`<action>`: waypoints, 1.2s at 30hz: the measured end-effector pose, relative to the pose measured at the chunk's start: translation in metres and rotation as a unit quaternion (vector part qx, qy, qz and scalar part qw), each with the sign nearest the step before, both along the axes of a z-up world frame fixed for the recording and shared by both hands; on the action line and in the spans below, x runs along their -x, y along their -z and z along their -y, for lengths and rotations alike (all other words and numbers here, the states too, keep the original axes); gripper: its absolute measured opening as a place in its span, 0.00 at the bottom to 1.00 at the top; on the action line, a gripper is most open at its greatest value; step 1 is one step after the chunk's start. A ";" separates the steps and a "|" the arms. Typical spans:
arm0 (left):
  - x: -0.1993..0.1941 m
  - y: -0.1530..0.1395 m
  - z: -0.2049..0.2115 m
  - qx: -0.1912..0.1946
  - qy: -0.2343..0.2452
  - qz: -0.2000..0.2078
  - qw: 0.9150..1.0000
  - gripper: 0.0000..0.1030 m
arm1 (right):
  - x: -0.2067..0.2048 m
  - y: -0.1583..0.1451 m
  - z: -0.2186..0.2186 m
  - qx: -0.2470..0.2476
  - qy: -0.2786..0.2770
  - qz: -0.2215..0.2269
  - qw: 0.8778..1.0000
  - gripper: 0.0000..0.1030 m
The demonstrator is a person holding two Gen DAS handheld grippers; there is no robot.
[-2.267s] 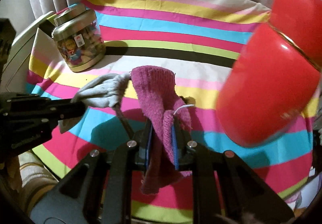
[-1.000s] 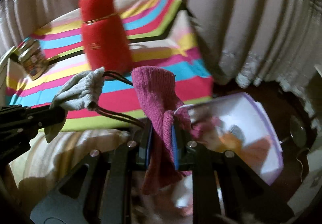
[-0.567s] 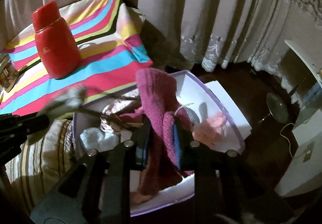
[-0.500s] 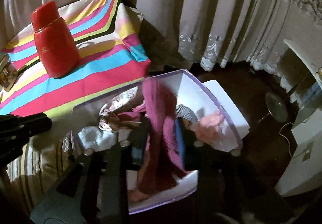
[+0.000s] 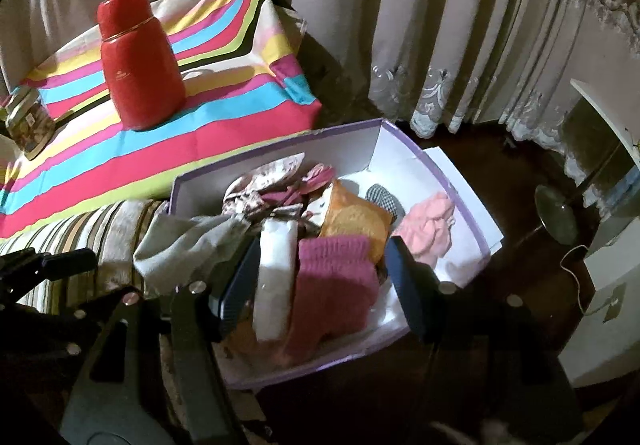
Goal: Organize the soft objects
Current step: 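Withdraw both open grippers from above the white box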
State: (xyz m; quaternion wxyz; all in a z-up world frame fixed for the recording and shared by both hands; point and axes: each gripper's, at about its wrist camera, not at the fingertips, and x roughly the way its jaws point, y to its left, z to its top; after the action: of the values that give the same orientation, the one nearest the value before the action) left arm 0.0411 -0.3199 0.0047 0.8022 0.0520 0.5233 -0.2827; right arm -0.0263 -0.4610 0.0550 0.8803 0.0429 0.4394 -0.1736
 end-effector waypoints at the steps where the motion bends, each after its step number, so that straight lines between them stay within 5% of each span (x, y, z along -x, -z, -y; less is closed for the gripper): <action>1: 0.002 0.000 0.000 0.000 0.000 0.004 1.000 0.81 | 0.003 0.000 -0.001 -0.001 -0.001 0.000 1.000 0.66; 11: 0.002 0.003 -0.003 0.023 -0.006 -0.005 1.000 0.89 | 0.012 0.003 0.000 -0.012 0.002 -0.001 1.000 0.66; 36: 0.002 0.007 0.002 0.014 -0.001 -0.005 1.000 0.92 | 0.010 0.009 0.000 -0.019 -0.004 -0.012 1.000 0.66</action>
State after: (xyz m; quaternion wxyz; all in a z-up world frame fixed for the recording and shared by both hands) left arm 0.0388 -0.3215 -0.0020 0.8008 0.0391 0.5231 -0.2891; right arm -0.0364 -0.4613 0.0457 0.8745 0.0562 0.4535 -0.1624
